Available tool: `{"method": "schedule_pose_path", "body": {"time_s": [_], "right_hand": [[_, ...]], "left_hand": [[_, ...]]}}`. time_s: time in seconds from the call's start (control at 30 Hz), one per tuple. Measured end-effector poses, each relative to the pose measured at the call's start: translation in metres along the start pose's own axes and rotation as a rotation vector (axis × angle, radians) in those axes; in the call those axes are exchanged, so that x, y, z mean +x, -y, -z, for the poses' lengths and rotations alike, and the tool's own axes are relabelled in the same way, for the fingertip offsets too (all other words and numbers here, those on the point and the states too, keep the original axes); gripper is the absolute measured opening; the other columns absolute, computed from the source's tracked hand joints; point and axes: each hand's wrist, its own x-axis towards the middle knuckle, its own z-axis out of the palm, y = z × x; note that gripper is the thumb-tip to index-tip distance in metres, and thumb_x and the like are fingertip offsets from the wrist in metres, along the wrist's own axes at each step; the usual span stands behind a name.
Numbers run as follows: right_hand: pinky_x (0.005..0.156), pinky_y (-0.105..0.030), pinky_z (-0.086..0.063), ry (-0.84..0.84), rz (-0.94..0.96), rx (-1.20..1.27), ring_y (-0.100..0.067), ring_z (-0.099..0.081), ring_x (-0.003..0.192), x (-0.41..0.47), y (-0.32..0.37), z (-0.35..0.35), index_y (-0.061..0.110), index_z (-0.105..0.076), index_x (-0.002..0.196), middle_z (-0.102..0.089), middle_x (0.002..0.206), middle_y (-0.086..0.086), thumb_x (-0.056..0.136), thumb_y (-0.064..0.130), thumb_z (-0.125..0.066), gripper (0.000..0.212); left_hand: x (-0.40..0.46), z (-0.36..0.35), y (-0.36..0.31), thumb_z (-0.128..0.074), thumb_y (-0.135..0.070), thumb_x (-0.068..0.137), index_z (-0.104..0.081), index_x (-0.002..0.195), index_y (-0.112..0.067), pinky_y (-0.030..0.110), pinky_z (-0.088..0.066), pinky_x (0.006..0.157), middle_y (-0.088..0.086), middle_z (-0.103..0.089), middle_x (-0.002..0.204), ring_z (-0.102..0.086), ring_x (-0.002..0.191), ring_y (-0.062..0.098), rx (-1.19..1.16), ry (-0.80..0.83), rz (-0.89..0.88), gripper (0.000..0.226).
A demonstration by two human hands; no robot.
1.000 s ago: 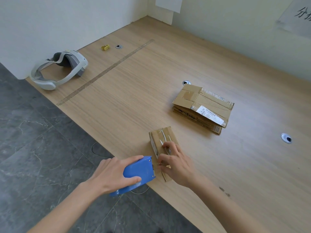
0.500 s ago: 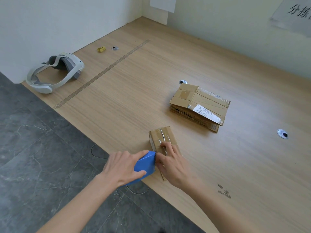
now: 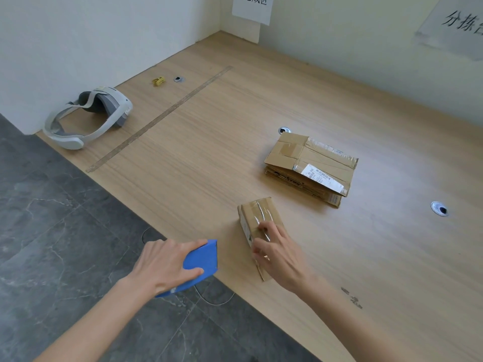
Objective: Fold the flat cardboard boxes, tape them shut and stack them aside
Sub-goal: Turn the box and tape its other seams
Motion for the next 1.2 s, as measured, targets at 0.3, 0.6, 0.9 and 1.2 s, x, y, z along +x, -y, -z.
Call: {"method": "schedule_pose_path", "body": {"time_s": [0.3, 0.6, 0.9, 1.2], "right_hand": [[0.070, -0.035, -0.061, -0.063, -0.087, -0.142, -0.021, -0.061, 0.105, 0.005, 0.013, 0.000, 0.031, -0.061, 0.131, -0.059, 0.123, -0.002, 0.084, 0.024, -0.073, 0.049], [0.099, -0.034, -0.046, -0.016, -0.184, -0.072, -0.022, -0.051, 0.122, 0.015, 0.019, 0.001, 0.035, -0.051, 0.142, -0.049, 0.136, 0.001, 0.082, 0.054, -0.074, 0.066], [0.111, -0.028, -0.043, -0.113, -0.151, 0.651, 0.000, -0.048, 0.135, 0.017, 0.056, 0.035, 0.032, -0.054, 0.142, -0.053, 0.143, 0.023, 0.102, 0.035, -0.059, 0.041], [0.089, -0.021, -0.056, -0.138, -0.303, 0.989, -0.005, -0.069, 0.105, 0.034, 0.075, 0.047, 0.029, -0.071, 0.119, -0.074, 0.108, 0.015, 0.096, 0.030, -0.071, 0.023]], "left_hand": [[-0.005, 0.007, 0.013, -0.036, -0.075, 0.070, -0.037, 0.140, -0.064, 0.029, -0.030, 0.054, -0.002, -0.037, 0.053, -0.053, 0.061, 0.018, -0.017, -0.096, -0.021, 0.071], [-0.009, 0.022, 0.026, -0.047, -0.074, 0.071, -0.048, 0.135, -0.061, 0.023, -0.038, 0.050, -0.015, -0.056, 0.056, -0.056, 0.053, 0.011, -0.261, -0.202, -0.123, 0.064], [0.008, 0.050, 0.052, -0.071, -0.063, 0.072, -0.033, 0.141, -0.065, 0.014, -0.038, 0.091, -0.030, -0.059, 0.088, -0.050, 0.084, 0.001, -0.363, -0.215, -0.360, 0.079], [0.036, 0.077, 0.059, -0.063, -0.061, 0.077, -0.027, 0.141, -0.068, 0.029, -0.035, 0.110, -0.020, -0.068, 0.108, -0.060, 0.103, 0.003, -0.445, -0.150, -0.519, 0.074]]}}
